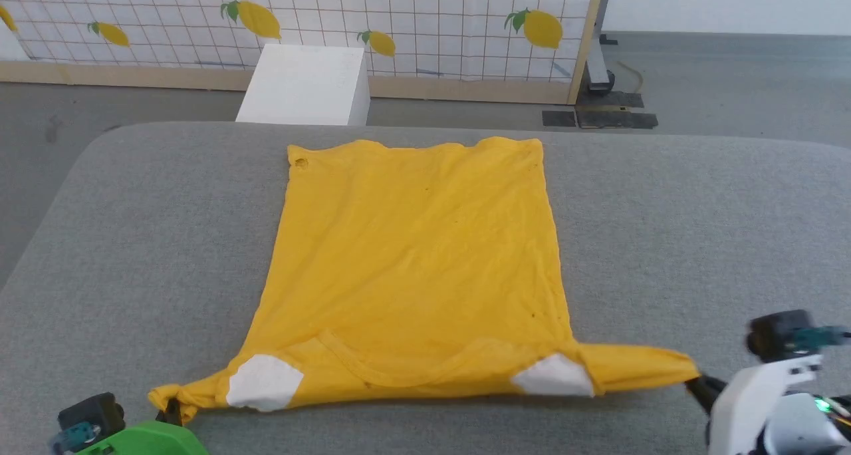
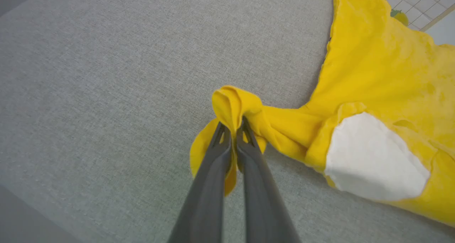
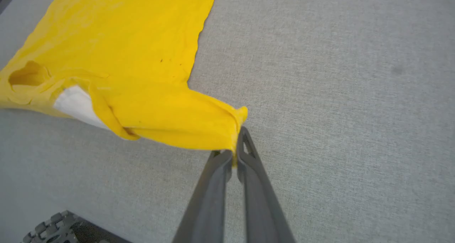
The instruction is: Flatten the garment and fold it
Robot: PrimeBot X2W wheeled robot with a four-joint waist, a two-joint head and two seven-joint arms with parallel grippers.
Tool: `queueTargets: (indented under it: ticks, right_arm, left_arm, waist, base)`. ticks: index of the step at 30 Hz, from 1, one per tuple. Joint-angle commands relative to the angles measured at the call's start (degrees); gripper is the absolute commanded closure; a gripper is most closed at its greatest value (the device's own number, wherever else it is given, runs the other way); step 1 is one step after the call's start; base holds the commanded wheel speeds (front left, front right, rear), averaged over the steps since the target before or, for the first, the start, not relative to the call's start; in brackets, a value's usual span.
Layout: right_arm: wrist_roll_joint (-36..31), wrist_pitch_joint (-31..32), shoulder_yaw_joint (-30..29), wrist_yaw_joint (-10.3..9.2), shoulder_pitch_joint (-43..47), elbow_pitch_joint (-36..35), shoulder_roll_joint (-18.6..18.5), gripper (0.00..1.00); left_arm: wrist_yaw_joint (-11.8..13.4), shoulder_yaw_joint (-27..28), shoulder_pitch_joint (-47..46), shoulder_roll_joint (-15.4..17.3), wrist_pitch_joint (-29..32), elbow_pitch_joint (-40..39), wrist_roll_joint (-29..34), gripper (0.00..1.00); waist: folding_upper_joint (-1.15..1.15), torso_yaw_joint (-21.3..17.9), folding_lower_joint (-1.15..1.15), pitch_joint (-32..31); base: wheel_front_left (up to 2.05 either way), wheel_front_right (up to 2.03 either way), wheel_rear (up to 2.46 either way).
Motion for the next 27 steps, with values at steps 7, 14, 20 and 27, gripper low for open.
queueTargets:
  ticks: [7, 14, 20, 27]
  right_arm:
    - [-5.8, 13.1, 14.0, -0.08, -5.4, 1.3, -4.1, 1.0]
    - [-6.7, 15.1, 21.3, -0.08, -8.1, 10.9, -3.2, 1.0]
    - [-4.4, 11.4, 19.4, -0.08, -9.3, 12.8, -1.8, 0.0]
    - [3.0, 8.2, 7.6, -0.08, -8.6, 5.0, 1.5, 0.0]
  left_arm:
    - [2.9, -3.0, -0.4, 1.1, 1.5, 0.4, 4.3, 1.0]
    - [2.3, -3.3, -0.8, -0.3, 0.6, 0.1, 3.2, 1.0]
    - [2.1, -3.1, -0.5, -0.5, -0.1, -0.6, 2.5, 1.0]
    - [2.5, -2.7, 0.2, -0.3, -0.1, -2.0, 2.1, 1.0]
  waist:
    - [0.0, -0.3, 0.01, 1.4]
    - [0.0, 0.5, 0.01, 2.5]
    - [0.0, 0.1, 0.01, 2.6]
    - [0.0, -0.8, 0.01, 1.8]
  base:
    - [0.0, 0.0, 0.0]
    - [0.0, 0.0, 0.0]
    - [0.0, 0.0, 0.0]
    - [0.0, 0.0, 0.0]
